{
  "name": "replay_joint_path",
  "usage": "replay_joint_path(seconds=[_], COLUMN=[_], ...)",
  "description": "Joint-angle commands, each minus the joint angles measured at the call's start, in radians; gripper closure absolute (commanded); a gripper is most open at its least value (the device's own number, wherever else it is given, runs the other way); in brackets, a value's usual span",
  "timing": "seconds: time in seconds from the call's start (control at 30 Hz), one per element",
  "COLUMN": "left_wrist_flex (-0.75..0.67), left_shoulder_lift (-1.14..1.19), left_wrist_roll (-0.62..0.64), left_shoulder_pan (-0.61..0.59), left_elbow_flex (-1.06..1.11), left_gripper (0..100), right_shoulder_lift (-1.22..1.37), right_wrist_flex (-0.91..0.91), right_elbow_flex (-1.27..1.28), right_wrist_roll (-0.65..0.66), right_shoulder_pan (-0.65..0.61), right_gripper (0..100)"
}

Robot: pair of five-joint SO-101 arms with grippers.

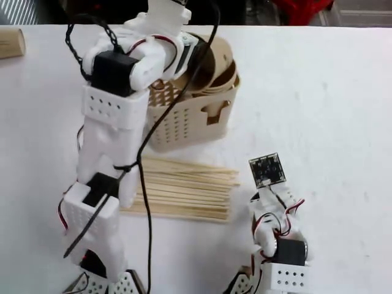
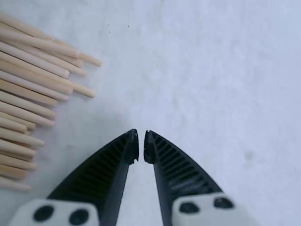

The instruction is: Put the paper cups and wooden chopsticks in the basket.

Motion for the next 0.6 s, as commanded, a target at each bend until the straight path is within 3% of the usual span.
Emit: replay_joint_path(seconds=[0.0,0.57], left_wrist_flex=[0.023,-0.097], left_shoulder_lift=[-0.064,0.042], left_wrist_roll=[-0.008,-0.009], left_shoulder_pan=[0.012,0.031], left_elbow_flex=[-0.071,-0.08], left_gripper=[81,81], right_shoulder_lift=[0.002,0.002], right_wrist_flex=[0.007,0.007], right_elbow_flex=[0.008,0.008], right_wrist_roll=[0.008,0.008], right_shoulder_pan=[0.007,0.004], right_gripper=[95.7,95.7])
